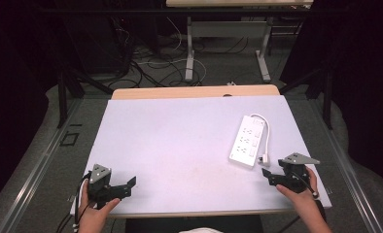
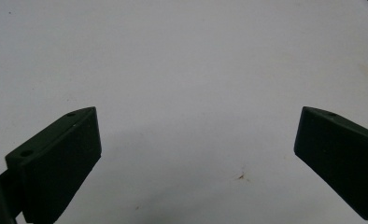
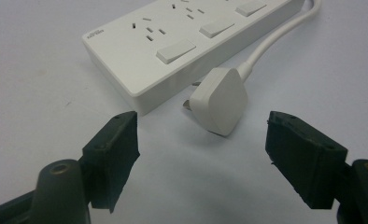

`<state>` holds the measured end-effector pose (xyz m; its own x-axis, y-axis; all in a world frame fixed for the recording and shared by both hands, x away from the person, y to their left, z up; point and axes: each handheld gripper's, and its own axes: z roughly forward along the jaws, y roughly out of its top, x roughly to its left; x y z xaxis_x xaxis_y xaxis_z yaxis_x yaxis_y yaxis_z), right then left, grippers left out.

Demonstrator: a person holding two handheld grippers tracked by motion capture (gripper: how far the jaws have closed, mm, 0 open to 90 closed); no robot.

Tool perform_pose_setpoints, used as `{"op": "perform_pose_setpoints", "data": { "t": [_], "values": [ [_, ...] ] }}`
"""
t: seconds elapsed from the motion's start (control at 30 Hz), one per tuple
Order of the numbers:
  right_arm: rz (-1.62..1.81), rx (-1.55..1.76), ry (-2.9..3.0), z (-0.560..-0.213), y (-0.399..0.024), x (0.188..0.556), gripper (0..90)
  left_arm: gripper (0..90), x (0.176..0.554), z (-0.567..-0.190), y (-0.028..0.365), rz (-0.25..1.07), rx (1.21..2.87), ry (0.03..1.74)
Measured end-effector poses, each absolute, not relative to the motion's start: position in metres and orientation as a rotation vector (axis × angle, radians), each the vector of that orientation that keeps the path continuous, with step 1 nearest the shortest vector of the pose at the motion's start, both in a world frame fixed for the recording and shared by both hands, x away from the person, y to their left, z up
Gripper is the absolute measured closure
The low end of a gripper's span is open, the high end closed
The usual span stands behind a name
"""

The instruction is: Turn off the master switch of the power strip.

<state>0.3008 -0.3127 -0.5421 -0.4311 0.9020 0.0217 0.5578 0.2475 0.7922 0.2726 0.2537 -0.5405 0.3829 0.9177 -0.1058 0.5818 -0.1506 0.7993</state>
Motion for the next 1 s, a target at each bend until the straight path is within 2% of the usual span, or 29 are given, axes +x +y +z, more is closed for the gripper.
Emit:
{"op": "perform_pose_setpoints", "data": {
  "t": [1.0],
  "values": [
    [0.825, 1.382, 2.298, -0.513, -0.32, 0.328, 25.9, 0.8, 0.272, -0.541, 0.252, 0.536, 1.839, 1.303]
  ]
}}
